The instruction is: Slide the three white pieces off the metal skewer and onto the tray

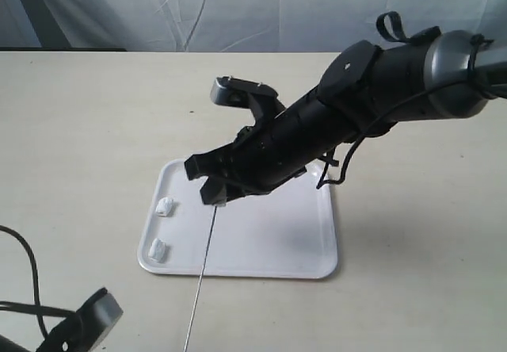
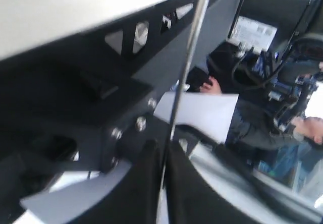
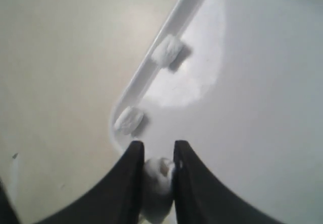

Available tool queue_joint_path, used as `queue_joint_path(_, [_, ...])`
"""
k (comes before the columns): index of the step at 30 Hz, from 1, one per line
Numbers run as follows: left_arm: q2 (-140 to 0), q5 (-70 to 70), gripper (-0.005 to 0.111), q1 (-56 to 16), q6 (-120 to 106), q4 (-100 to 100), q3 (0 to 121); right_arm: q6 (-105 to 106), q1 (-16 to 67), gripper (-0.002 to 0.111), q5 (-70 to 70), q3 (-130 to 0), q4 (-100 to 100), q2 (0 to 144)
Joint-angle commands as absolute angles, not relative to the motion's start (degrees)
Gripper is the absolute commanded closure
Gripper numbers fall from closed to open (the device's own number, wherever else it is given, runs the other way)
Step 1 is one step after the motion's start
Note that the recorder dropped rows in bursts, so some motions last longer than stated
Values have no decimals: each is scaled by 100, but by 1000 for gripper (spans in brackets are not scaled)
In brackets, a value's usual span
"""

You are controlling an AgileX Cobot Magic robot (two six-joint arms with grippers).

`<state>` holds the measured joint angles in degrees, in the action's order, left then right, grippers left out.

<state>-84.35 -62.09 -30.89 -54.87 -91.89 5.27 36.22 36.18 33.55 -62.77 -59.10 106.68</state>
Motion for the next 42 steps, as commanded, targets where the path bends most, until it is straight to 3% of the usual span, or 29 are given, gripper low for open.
queue_joint_path(1, [-8462, -6452, 107, -3152, -5301, -8572, 254, 3734, 3177, 89, 2882, -6392, -5713, 10654])
queue_joint_path(12, [-8462, -6453, 107, -3152, -5982, -9155, 175, 3734, 2805, 88, 3977, -6392, -5321, 10654])
queue_joint_path(17, [-8462, -6447, 107, -3152, -6447, -9463, 187, 3608, 2805, 65, 4159, -6392, -5227, 10654])
queue_joint_path(27, [-8462, -5624, 107, -3152, -7087, -9995, 847, 3602, 2805, 65, 4315, -6392, -5295, 10629])
queue_joint_path(35, [-8472, -3813, 107, -3152, -6775, -9995, 1665, 3575, 2805, 65, 4477, -6392, -4793, 10115])
queue_joint_path(42, [-9081, -4097, 107, -2769, -5570, -9047, 2523, 3575, 2805, 65, 5442, -6392, -4783, 9971])
